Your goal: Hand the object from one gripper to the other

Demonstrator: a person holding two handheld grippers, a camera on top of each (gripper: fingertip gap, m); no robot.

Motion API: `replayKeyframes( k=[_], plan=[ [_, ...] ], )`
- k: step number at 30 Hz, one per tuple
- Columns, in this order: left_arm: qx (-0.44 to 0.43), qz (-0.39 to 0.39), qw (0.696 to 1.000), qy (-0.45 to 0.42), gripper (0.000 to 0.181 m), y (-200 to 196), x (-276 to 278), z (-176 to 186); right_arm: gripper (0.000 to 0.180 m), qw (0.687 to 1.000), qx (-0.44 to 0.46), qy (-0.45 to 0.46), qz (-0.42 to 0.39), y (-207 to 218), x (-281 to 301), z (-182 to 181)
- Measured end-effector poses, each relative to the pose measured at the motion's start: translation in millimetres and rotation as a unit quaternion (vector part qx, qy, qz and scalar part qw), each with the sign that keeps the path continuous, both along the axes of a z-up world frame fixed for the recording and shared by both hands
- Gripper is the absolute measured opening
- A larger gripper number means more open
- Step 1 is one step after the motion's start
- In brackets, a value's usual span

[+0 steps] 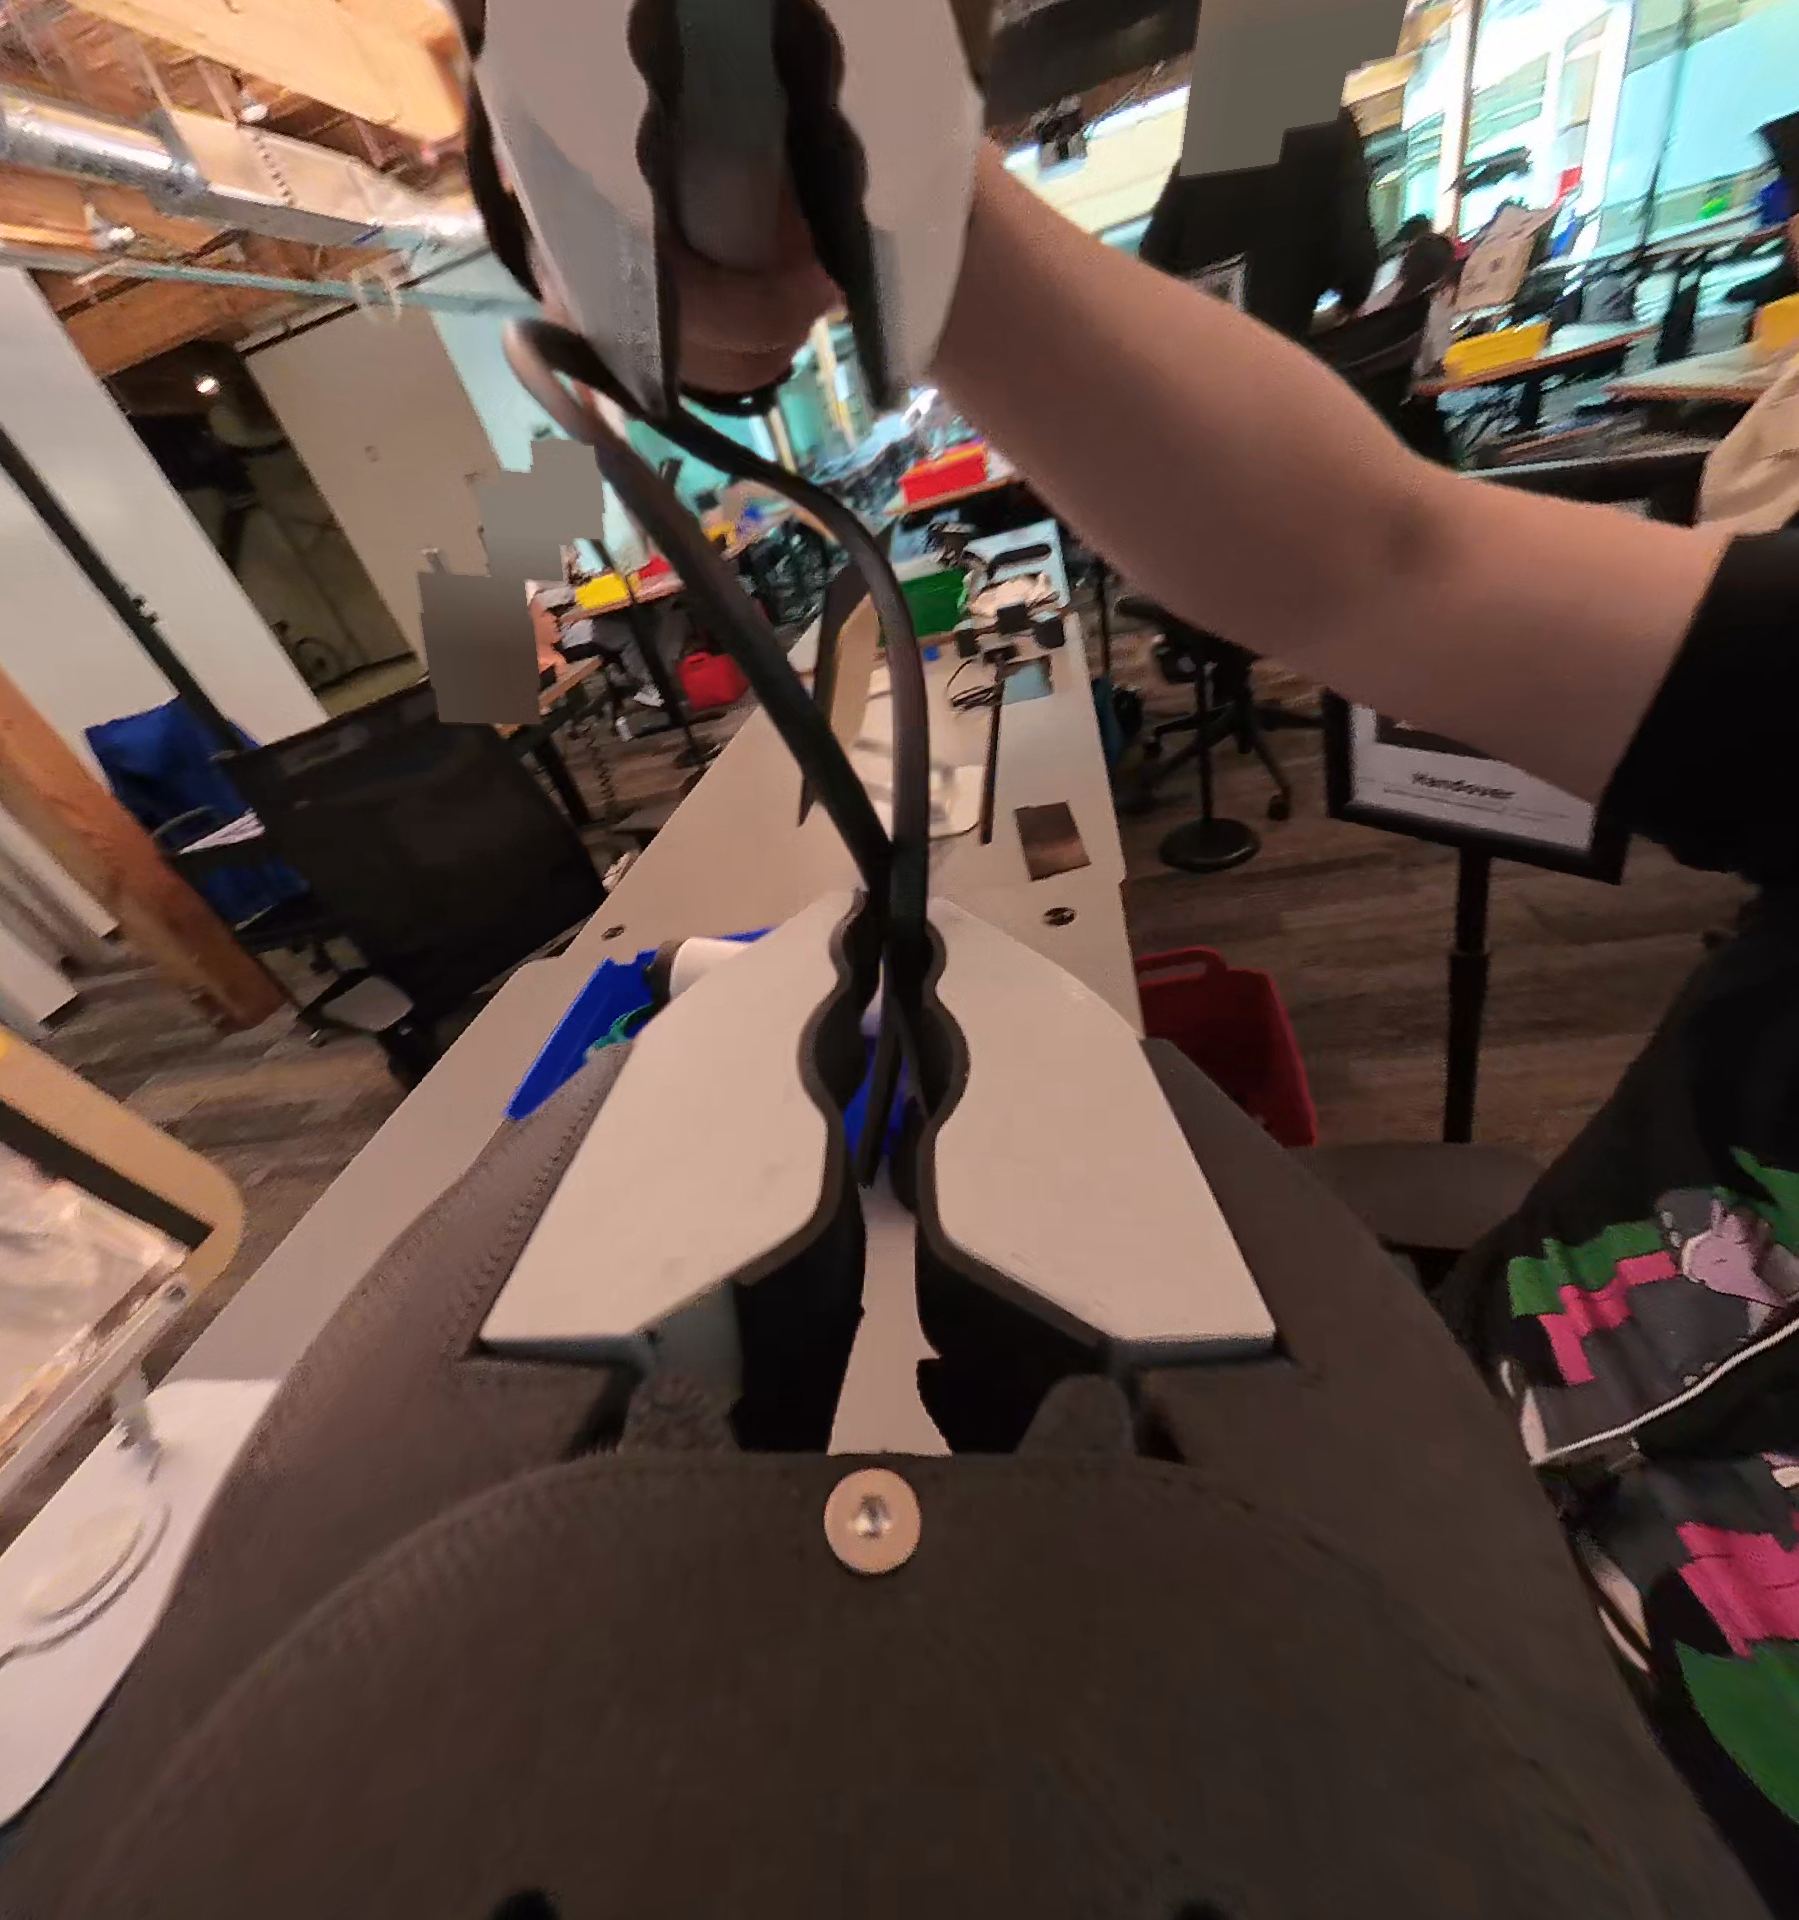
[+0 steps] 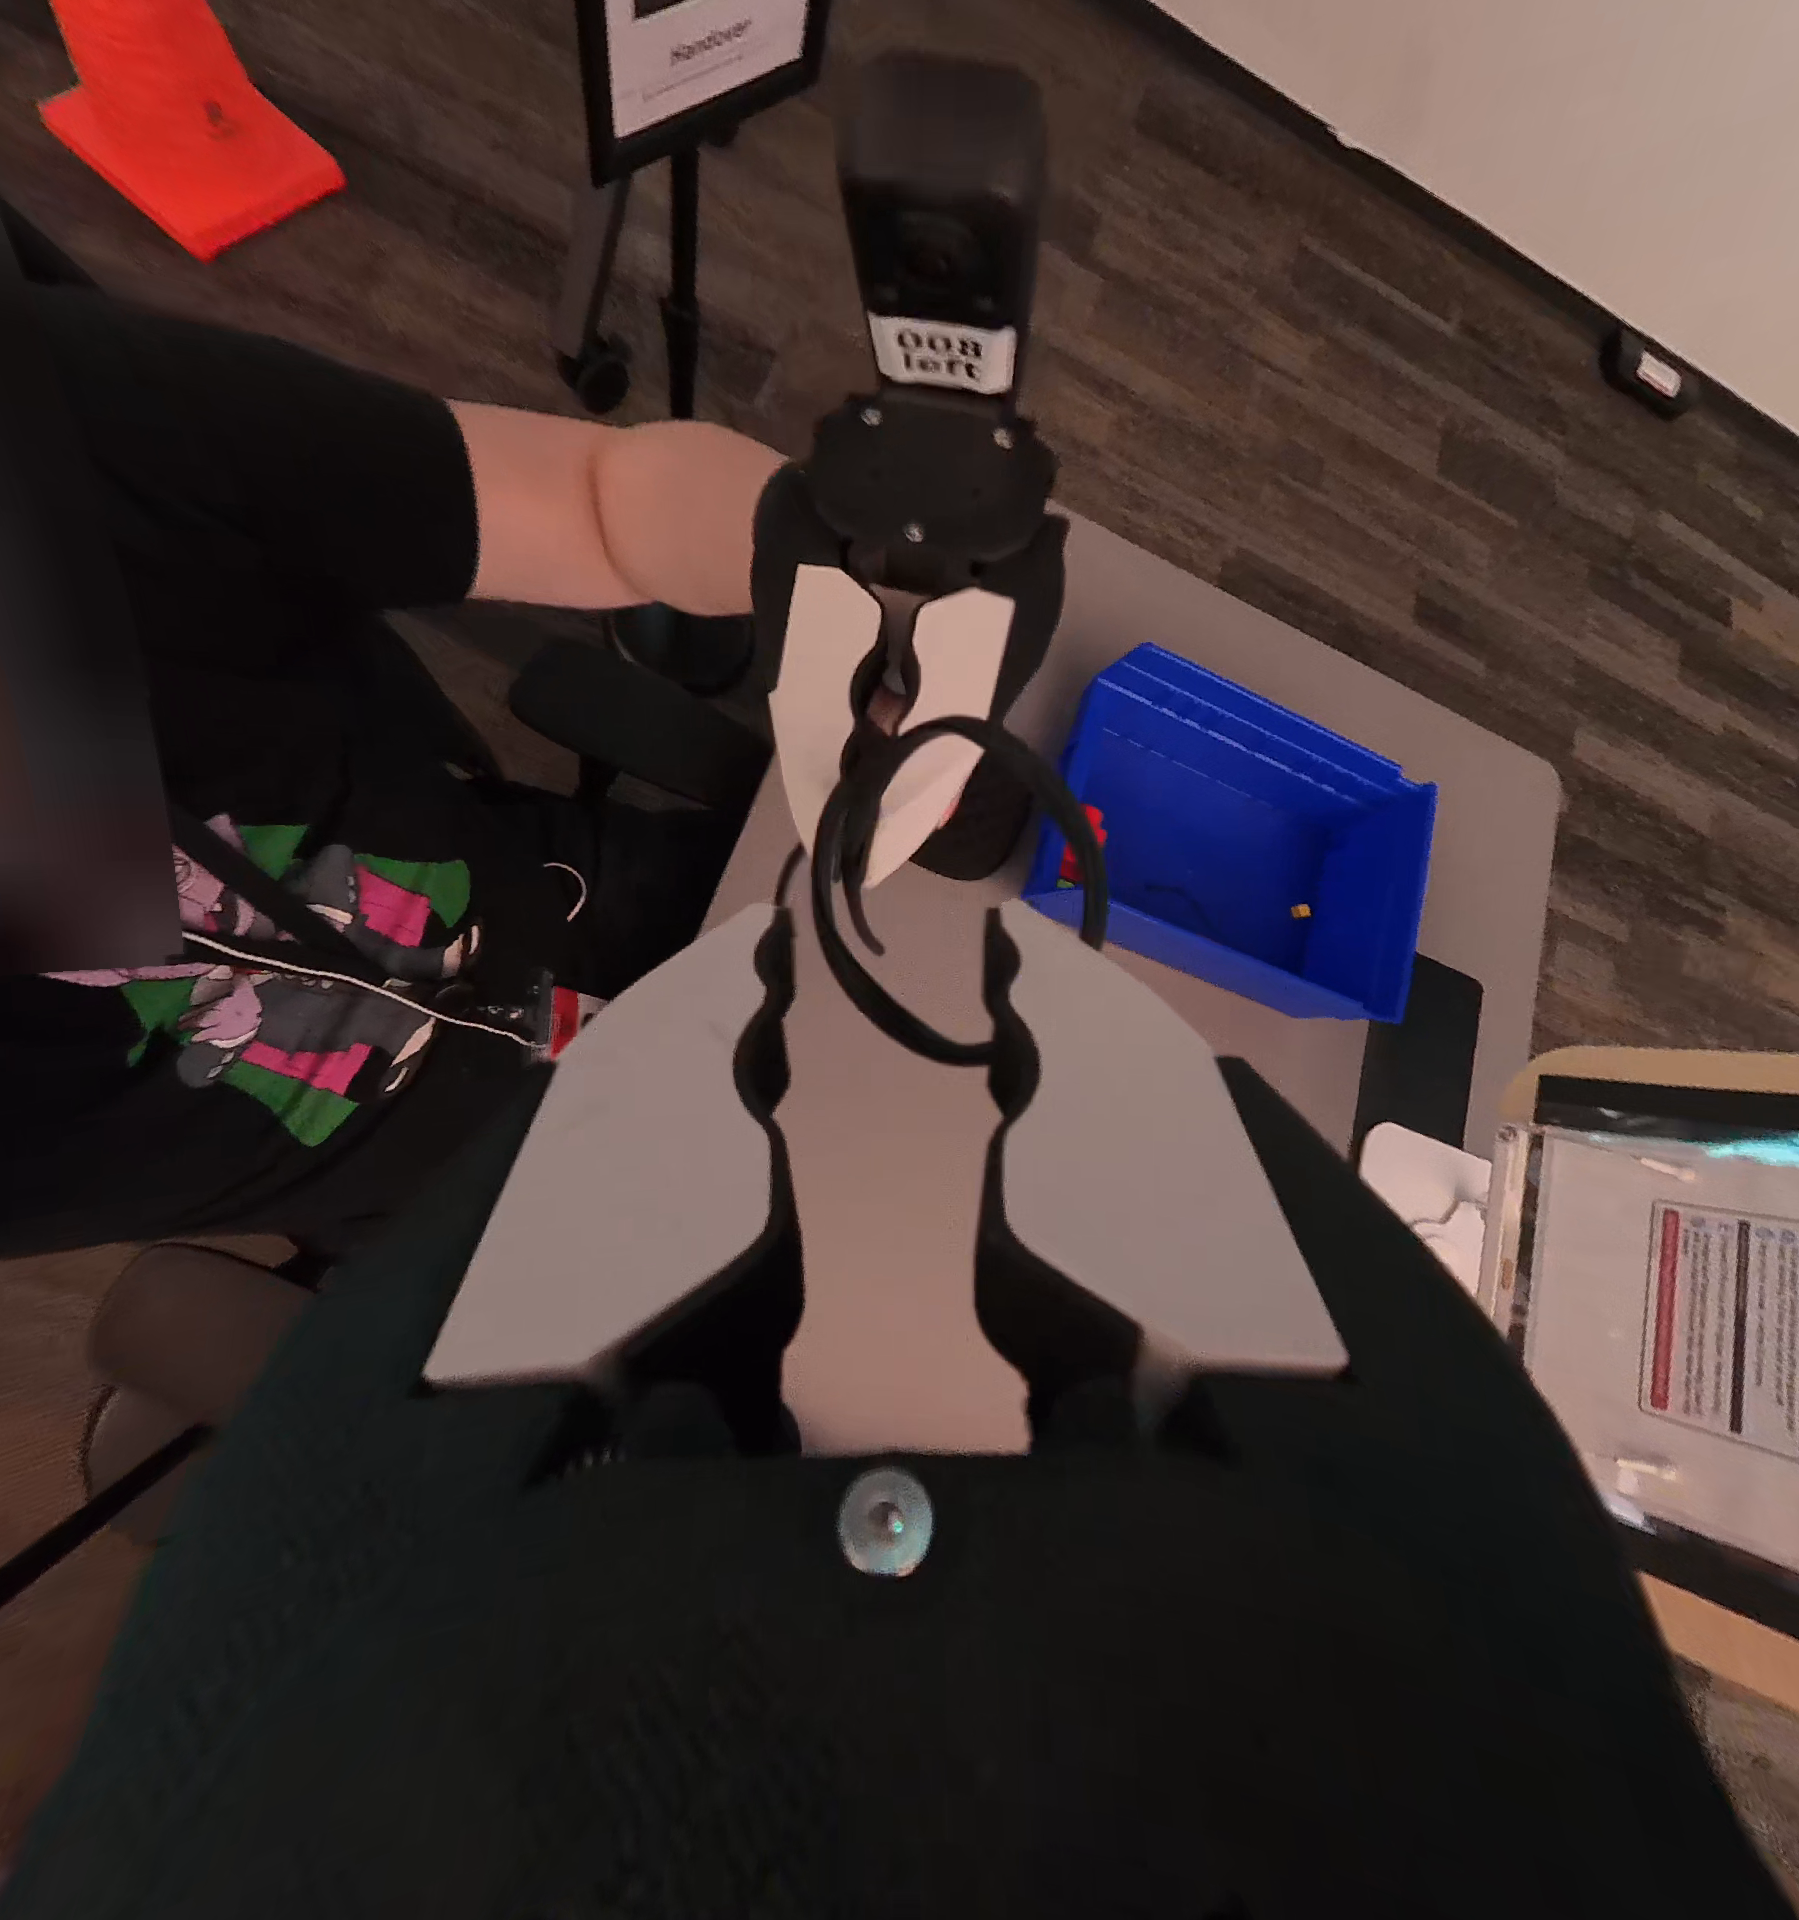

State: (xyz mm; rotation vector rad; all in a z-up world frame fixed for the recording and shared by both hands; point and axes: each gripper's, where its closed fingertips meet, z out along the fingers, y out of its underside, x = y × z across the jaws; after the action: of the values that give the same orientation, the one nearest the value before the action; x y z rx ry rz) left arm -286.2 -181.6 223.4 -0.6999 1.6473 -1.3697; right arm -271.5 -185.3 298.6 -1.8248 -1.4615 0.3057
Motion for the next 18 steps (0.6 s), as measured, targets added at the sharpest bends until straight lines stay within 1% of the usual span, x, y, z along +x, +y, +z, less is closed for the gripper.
replayKeyframes(
  k=[1,4,6,8,10,12,13,14,15,16,18],
  plan=[
    [0.006,0.015,1.000,0.008,0.005,5.1,1.2,0.2,0.043,1.000,0.009,0.000,-0.009,2.8,3.3,-2.1],
    [0.021,0.056,0.998,0.037,0.005,20.4,2.7,4.4,0.054,0.998,0.045,0.004,-0.035,8.4,14.3,-9.5],
    [0.034,0.071,0.995,0.057,0.005,27.6,1.3,10.6,0.055,0.996,0.078,0.025,-0.043,9.7,21.2,-14.0],
    [0.056,0.095,0.991,0.074,0.004,36.9,0.4,19.9,0.059,0.988,0.128,0.063,-0.060,11.8,28.9,-13.9],
    [0.078,0.116,0.986,0.089,0.004,44.3,-1.7,32.5,0.061,0.967,0.206,0.122,-0.084,12.2,39.1,-5.9],
    [0.096,0.133,0.981,0.099,0.005,48.8,-4.1,47.3,0.053,0.932,0.284,0.203,-0.102,3.5,48.8,1.1],
    [0.106,0.142,0.979,0.105,0.005,50.7,-5.0,54.3,0.049,0.912,0.323,0.229,-0.111,-1.8,53.3,-1.4],
    [0.114,0.152,0.976,0.110,0.004,52.1,-5.4,61.3,0.047,0.894,0.357,0.245,-0.115,-7.4,54.7,-8.7],
    [0.123,0.158,0.973,0.115,0.004,51.7,-5.7,68.0,0.047,0.883,0.379,0.250,-0.118,-11.3,53.1,-21.0],
    [0.131,0.161,0.971,0.119,0.005,50.0,-5.7,74.5,0.044,0.882,0.382,0.251,-0.118,-12.7,47.5,-37.0],
    [0.145,0.168,0.967,0.124,0.005,45.2,-3.7,86.9,0.045,0.896,0.336,0.273,-0.103,-8.9,23.3,-73.5]
  ],
)
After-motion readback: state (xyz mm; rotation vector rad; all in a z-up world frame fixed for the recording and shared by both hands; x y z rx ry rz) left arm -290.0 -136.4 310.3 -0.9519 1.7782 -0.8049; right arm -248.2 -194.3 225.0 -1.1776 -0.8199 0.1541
